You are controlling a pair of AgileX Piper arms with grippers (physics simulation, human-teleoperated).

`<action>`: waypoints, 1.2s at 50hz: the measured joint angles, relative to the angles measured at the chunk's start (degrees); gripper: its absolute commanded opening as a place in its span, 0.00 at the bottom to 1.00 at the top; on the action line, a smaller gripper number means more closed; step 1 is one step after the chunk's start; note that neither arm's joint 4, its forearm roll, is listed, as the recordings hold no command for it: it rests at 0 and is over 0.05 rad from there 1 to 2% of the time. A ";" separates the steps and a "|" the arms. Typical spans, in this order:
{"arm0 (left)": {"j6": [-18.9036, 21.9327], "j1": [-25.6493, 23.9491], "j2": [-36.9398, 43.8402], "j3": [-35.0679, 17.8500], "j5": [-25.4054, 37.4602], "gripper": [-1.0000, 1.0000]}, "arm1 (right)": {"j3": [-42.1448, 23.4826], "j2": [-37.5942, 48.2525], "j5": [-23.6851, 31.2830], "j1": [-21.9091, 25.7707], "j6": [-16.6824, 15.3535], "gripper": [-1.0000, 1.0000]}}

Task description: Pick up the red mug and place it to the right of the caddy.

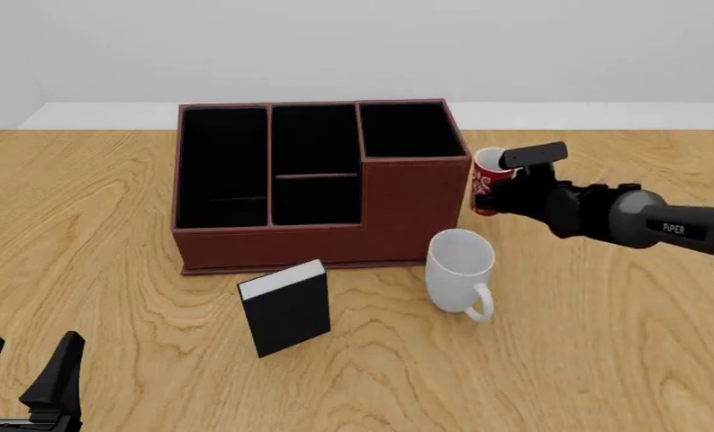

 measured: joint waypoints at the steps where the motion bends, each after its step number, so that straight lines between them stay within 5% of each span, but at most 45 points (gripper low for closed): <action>1: 0.00 0.00 0.00 0.00 0.00 1.00 | 0.02 0.15 -0.07 0.02 0.01 0.00; 60: 0.00 0.00 0.00 0.00 0.00 1.00 | -0.03 4.63 -2.48 0.24 1.09 0.00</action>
